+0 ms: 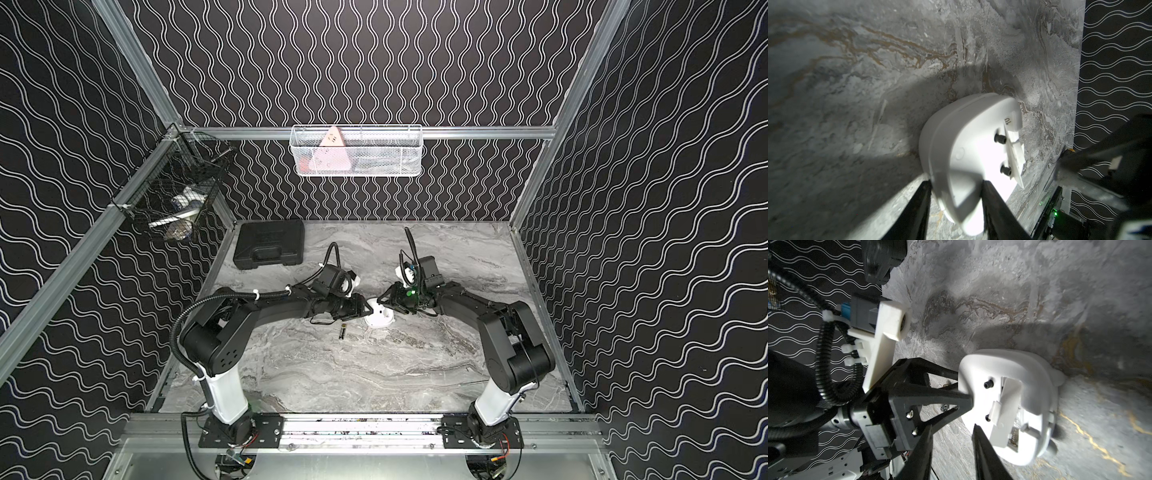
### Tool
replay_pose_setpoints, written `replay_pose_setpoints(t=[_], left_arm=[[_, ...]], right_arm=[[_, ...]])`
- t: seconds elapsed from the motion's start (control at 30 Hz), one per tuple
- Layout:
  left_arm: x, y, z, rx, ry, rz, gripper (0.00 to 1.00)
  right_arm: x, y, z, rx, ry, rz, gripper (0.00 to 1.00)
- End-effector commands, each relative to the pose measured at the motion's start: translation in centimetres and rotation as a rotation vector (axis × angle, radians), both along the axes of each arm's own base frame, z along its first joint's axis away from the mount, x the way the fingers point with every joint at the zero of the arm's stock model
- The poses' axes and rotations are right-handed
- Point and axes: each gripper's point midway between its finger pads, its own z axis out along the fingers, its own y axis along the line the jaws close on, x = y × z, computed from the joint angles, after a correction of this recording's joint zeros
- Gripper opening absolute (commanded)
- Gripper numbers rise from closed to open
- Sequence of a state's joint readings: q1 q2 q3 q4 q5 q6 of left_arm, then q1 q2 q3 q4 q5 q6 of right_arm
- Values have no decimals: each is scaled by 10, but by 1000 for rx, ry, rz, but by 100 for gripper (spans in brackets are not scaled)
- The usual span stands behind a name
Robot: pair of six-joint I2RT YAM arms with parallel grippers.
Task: Insert the battery into the alarm
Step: Remove the cover from the alarm.
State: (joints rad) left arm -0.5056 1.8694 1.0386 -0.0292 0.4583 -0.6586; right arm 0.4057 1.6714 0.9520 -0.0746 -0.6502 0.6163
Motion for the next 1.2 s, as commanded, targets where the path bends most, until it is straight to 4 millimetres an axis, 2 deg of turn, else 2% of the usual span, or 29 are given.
replay_pose_setpoints(t=[0.0, 0.2, 0.3, 0.43, 1.17], left_arm=[[-15, 17, -20, 99, 71, 19, 44], [-14, 17, -20, 98, 69, 21, 44], [-14, 17, -20, 97, 69, 17, 44], [-14, 17, -20, 96, 69, 18, 44], [-14, 16, -17, 91, 66, 12, 44]], right_arm=[[3, -16, -7, -108, -9, -47, 35], [1, -17, -17, -178, 75, -49, 33], [3, -14, -19, -170, 116, -64, 27], [4, -9, -24, -157, 165, -66, 24], [6, 0, -38, -111, 210, -66, 15]])
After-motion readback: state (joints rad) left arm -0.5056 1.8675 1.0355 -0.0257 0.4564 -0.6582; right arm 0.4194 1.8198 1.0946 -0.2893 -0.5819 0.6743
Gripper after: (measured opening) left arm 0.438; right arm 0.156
